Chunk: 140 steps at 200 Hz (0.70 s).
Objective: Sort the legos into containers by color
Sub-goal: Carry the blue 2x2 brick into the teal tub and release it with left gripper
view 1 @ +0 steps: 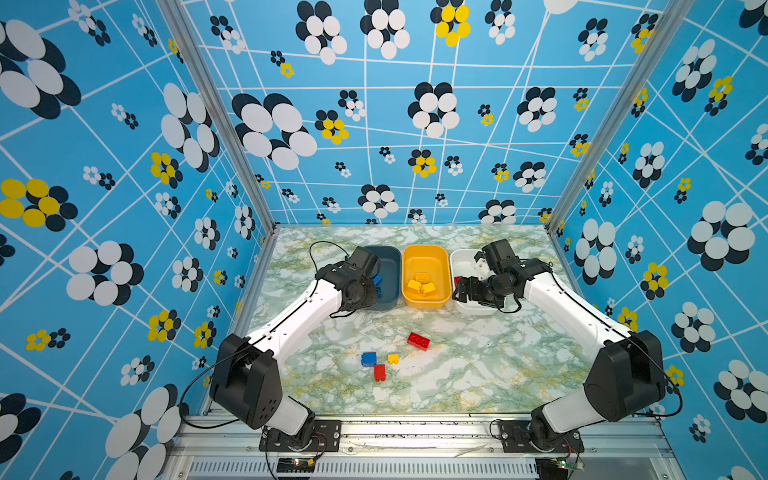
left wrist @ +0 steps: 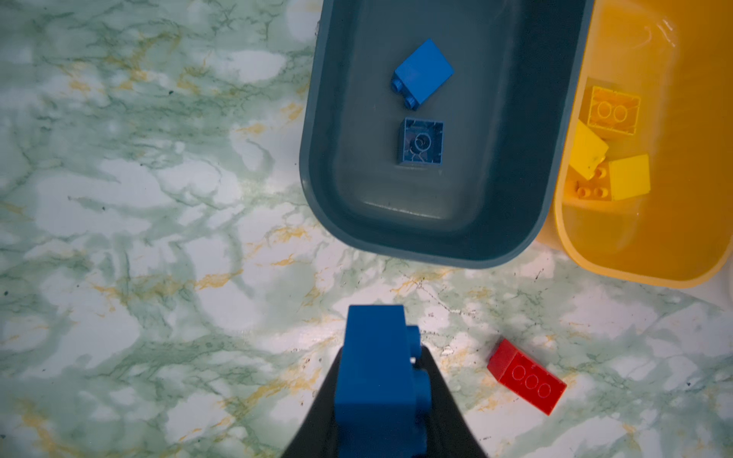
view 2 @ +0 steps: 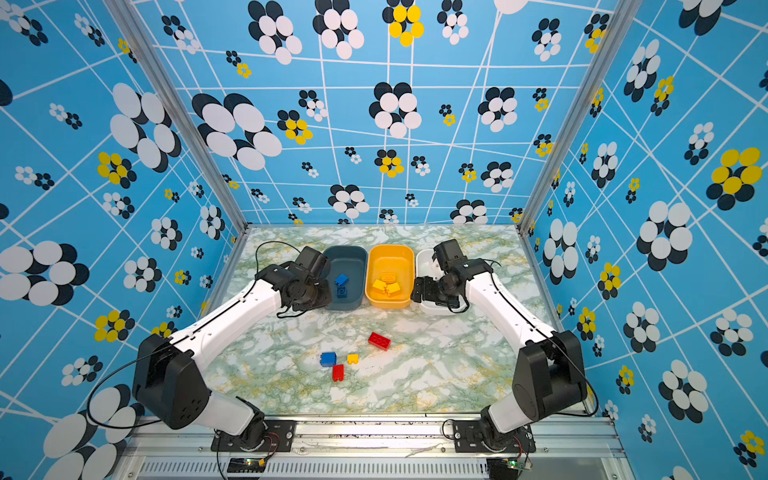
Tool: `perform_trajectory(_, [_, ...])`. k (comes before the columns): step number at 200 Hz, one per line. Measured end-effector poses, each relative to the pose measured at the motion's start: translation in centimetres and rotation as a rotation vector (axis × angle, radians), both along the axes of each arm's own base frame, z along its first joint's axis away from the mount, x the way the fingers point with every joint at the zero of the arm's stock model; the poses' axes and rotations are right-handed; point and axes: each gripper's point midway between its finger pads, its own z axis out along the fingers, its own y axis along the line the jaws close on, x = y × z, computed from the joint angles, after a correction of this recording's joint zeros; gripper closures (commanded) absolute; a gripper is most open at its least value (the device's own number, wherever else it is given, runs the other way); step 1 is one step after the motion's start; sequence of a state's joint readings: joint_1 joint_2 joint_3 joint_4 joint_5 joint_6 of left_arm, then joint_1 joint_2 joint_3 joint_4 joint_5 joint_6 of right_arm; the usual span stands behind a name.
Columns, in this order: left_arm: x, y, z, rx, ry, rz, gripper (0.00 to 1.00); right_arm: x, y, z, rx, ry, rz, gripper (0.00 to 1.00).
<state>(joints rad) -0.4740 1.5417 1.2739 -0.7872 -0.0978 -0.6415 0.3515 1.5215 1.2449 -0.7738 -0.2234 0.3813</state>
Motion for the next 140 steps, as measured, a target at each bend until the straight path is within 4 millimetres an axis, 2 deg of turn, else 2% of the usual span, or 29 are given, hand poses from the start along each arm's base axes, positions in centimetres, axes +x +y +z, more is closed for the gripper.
perform_trajectory(29, [3.4,-0.2,-0.9,-0.012,-0.007,0.003,0.89,-0.2,-0.1,0.1,0.002,-0.005,-0.001,0.10])
perform_trajectory(57, [6.0,0.0,-3.4,-0.004,0.022,0.014,0.89,-0.1,-0.1,0.2,0.007,-0.008,-0.008,0.10])
perform_trajectory(71, [6.9,0.0,-4.3,0.001,0.032,0.016,0.85,-0.1,-0.1,0.2,0.009,-0.008,-0.014,0.10])
perform_trajectory(93, [7.4,-0.1,-5.1,0.004,0.043,0.011,0.76,-0.1,-0.1,0.1,0.013,-0.012,-0.018,0.10])
perform_trajectory(120, [7.6,-0.2,-5.4,0.008,0.047,-0.007,0.61,-0.2,-0.1,0.1,0.014,-0.011,-0.021,0.10])
perform_trajectory(140, [7.6,-0.3,-5.5,0.007,0.050,-0.006,0.58,-0.2,-0.1,0.1,0.015,-0.011,-0.022,0.10])
